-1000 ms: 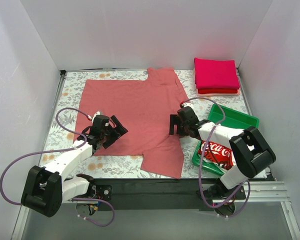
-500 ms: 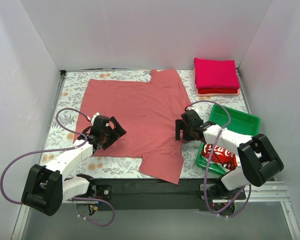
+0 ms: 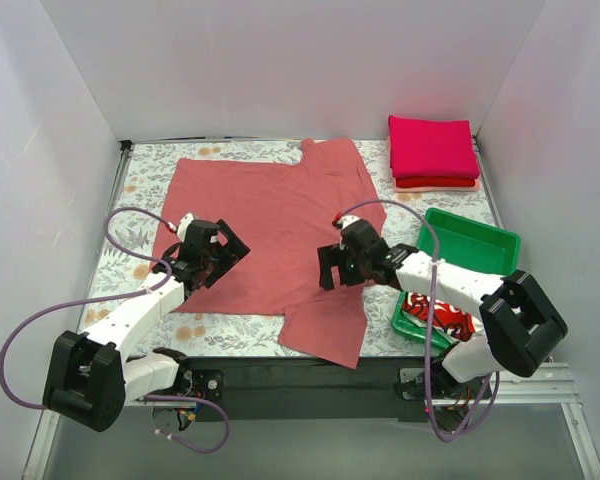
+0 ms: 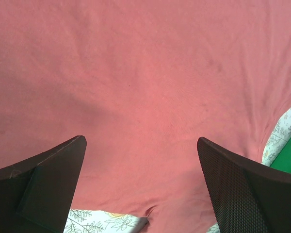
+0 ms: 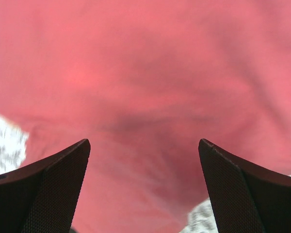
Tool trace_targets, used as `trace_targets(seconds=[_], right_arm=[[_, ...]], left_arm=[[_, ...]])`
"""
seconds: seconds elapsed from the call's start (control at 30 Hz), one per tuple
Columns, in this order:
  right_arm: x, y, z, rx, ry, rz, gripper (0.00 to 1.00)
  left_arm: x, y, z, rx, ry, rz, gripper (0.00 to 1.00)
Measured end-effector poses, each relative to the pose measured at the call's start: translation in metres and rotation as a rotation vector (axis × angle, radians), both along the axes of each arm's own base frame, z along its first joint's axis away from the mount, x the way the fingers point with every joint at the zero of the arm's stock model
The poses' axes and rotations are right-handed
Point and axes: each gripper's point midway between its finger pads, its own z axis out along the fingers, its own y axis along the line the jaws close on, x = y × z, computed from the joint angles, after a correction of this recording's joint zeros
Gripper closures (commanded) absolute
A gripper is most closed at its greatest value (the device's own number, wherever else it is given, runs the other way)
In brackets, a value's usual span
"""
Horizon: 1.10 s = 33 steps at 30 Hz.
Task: Fold and stack the t-shirts
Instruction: Flatten the tshirt out
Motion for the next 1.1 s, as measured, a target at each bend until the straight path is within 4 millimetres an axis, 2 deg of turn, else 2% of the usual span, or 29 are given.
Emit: trace_targets(seconds=[0.07,0.17,0.37,0.5,0.73,0.83,0.97,1.03,1.1], right_arm=[[-0.025,0.01,-0.012,0.008,0.044,0.056,0.02],[-0.051,-0.001,-0.036,-0.023,0.109,0.049,0.02],[-0.055,-0.012,-0.035,0.02,0.083,-0.03,0.02],[-0.068,-0.013,-0.032,0.065,0.1,-0.018,0.02],[-0.09,-0.009,-0.008,0.161,0.114,0.021,0.02],[-0.092,-0.018,0.001,0.162,0.092,-0.007,0.02],[-0.087,-0.033,0.001,0.112,0.054,-0.053,0.02],[-0.082,-0.038,0.002,0.068,0.035,-0.067,0.02],[-0.067,-0.039,0.012,0.034,-0.002,-0.094,0.02]], left_arm=[[0.0,0.001,-0.001,0.003,0.004,0.005,0.02],[-0.002,0.002,-0.002,0.007,0.011,0.01,0.02],[-0.002,0.004,-0.002,0.011,0.012,0.018,0.02],[-0.003,0.006,-0.002,0.019,0.014,0.024,0.02],[-0.005,0.01,0.005,0.025,-0.006,0.037,0.02],[-0.005,0.013,0.006,0.033,-0.009,0.046,0.02],[-0.005,0.015,0.012,0.046,-0.006,0.055,0.02],[-0.001,0.017,0.019,0.052,-0.02,0.066,0.02],[0.005,0.018,0.029,0.058,-0.044,0.082,0.02]])
